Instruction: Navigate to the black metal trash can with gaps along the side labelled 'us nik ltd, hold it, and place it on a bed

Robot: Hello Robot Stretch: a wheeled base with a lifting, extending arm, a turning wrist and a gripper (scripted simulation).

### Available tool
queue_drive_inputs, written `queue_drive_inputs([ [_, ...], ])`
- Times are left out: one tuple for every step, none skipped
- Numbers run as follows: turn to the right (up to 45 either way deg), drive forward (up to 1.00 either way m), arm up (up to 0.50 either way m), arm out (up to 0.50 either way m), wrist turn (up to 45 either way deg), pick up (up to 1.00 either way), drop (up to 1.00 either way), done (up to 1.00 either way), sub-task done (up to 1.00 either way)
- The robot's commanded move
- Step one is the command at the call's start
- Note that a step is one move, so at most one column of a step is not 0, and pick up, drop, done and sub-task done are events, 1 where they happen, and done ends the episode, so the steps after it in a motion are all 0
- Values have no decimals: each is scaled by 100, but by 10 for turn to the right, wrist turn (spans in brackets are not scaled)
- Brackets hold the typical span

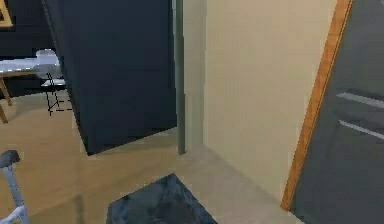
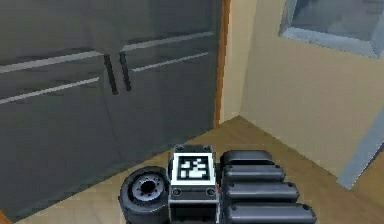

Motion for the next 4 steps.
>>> queue_drive_inputs([
  [450,0,0,0,0,0,0,0,0],
  [390,0,0,0,0,0,0,0,0],
  [0,5,0,0,0,0,0,0,0],
  [-330,0,0,0,0,0,0,0,0],
])
